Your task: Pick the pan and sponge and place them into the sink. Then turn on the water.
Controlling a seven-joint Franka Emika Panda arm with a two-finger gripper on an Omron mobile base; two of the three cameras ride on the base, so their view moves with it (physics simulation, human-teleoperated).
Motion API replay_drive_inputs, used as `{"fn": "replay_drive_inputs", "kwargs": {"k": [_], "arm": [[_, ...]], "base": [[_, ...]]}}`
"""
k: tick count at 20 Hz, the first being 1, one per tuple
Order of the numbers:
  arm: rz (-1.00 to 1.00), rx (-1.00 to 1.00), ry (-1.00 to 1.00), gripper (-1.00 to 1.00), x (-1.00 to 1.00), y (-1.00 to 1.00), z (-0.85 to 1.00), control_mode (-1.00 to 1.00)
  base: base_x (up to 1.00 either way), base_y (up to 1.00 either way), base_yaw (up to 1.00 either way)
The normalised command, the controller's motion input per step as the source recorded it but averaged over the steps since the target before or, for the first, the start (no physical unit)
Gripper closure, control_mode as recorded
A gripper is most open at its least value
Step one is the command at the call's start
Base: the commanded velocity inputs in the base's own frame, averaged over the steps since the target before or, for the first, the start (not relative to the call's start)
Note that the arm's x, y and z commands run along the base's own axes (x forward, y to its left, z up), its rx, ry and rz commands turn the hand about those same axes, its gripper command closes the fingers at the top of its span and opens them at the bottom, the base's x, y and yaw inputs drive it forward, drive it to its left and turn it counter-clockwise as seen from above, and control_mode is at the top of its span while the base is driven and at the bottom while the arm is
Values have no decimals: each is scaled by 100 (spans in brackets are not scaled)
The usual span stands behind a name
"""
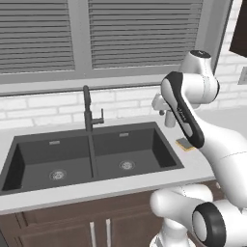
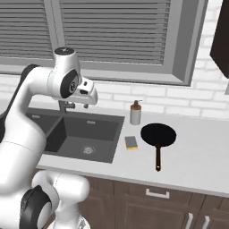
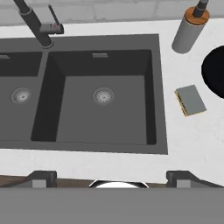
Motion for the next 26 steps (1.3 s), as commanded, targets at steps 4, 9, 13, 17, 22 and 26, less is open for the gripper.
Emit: {"fn": "replay_drive_inputs", "kwargs": {"k": [4,9,13,17,22,26], "arm": [[0,0,0,-100,0,0,0,100],[0,0,0,-100,0,0,0,100],[0,0,0,-100,0,0,0,100],[0,0,0,-100,0,0,0,100],[-2,0,0,-100,-2,-80,-27,-100],[-6,0,1,-100,-15,-100,-35,-100]], "base": [[32,-6,-3],[43,0,-3],[40,0,-1],[27,-6,-2],[0,0,0],[0,0,0]]}}
